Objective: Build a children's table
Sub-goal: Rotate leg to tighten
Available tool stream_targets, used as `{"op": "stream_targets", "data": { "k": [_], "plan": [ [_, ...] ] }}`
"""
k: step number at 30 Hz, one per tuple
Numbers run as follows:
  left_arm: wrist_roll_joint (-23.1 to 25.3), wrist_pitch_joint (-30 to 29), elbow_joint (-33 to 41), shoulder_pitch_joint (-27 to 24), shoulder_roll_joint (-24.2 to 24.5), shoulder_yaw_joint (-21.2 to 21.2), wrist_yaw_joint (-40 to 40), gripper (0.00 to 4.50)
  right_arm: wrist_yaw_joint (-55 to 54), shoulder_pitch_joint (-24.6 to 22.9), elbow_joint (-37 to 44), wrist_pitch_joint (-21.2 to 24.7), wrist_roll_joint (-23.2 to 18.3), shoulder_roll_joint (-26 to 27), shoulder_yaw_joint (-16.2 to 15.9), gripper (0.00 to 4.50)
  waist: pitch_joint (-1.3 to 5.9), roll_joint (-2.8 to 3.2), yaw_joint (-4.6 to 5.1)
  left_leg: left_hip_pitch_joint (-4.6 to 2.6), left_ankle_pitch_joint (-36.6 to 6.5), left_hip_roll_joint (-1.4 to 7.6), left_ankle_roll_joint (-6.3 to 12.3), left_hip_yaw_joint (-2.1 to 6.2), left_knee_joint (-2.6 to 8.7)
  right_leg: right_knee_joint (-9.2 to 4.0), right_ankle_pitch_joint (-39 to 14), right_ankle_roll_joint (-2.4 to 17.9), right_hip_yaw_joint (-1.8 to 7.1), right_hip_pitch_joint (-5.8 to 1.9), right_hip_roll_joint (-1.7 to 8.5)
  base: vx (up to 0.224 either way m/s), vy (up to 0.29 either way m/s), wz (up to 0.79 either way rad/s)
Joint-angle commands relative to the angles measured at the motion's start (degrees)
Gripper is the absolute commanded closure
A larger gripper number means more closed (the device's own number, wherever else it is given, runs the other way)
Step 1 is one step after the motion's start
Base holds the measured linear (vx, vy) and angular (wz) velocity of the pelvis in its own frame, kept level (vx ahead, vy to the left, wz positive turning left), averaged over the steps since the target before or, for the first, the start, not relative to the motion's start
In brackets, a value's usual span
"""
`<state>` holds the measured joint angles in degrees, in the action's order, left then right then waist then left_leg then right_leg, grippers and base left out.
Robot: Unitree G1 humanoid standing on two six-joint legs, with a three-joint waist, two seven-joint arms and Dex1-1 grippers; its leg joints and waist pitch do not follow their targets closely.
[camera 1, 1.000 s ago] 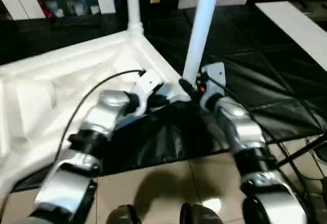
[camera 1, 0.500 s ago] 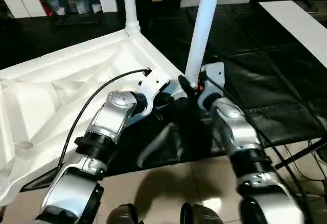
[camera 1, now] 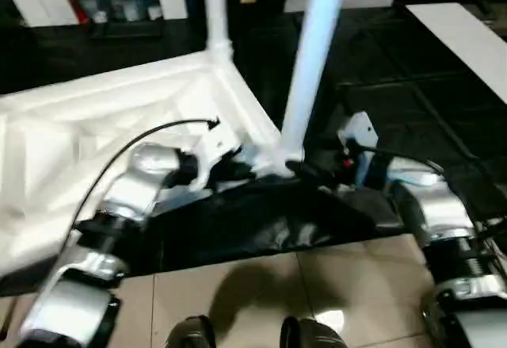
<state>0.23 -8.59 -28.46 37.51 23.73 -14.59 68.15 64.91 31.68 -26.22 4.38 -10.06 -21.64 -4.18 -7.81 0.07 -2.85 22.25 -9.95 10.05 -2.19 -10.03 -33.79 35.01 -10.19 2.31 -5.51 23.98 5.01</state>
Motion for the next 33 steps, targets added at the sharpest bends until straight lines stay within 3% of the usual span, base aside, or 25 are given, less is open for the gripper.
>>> {"op": "stream_targets", "data": {
  "k": [1,7,9,19,30,33],
  "plan": [
    [-0.8,3.3,0.7,0.3,0.1,-2.5,5.5,4.5,4.0,1.4,-1.3,-1.4,-0.7,-1.0,-1.2,0.88,4.89,0.01,0.17,-1.23,-6.7,3.48,8.05,0.74,3.4,-3.65,-6.3,15.9,3.64,-3.56,3.94,0.0,0.0,0.0],
    [-1.2,6.2,0.6,0.4,2.6,-4.2,12.3,4.5,11.4,3.3,-3.7,-1.2,-1.4,-2.7,-3.0,1.26,5.01,-0.02,-0.38,-1.04,-6.1,3.56,7.83,0.75,3.38,-3.15,-4.4,16.7,3.64,-3.69,4.1,0.0,0.0,0.0],
    [-1.3,7.0,0.1,0.6,2.8,-4.4,13.0,4.5,12.9,3.6,-4.1,-1.5,-1.2,-2.9,-3.5,1.44,5.01,-0.44,-0.35,-0.99,-6.1,3.51,7.9,0.66,3.35,-3.33,-4.8,16.6,3.7,-3.72,4.22,0.0,0.0,0.0],
    [-1.2,9.0,-1.7,1.2,2.5,-4.6,14.1,4.5,16.6,4.9,-6.3,-2.3,-1.4,-3.0,-4.7,2.42,5.01,-0.35,-0.42,-0.97,-5.8,3.52,7.59,0.71,3.34,-3.36,-6.6,16.0,3.67,-3.64,4.21,0.0,0.0,0.0],
    [-1.1,9.7,-3.0,1.3,2.3,-4.2,13.4,4.5,18.5,4.3,-5.6,-1.4,-2.2,-3.1,-5.3,2.58,4.92,-0.35,-0.47,-1.01,-6.3,3.53,7.65,0.68,3.38,-3.48,-7.4,15.9,3.66,-3.56,4.16,0.0,0.0,0.0],
    [-1.4,7.3,-3.4,1.7,0.8,-2.6,9.4,4.5,16.0,1.8,-2.2,2.0,-3.4,-2.0,-4.7,2.58,4.79,-0.33,-0.59,-1.1,-6.6,3.61,7.37,0.71,3.5,-3.61,-8.0,15.7,3.7,-3.52,4.12,0.0,0.0,0.0]
  ]
}}
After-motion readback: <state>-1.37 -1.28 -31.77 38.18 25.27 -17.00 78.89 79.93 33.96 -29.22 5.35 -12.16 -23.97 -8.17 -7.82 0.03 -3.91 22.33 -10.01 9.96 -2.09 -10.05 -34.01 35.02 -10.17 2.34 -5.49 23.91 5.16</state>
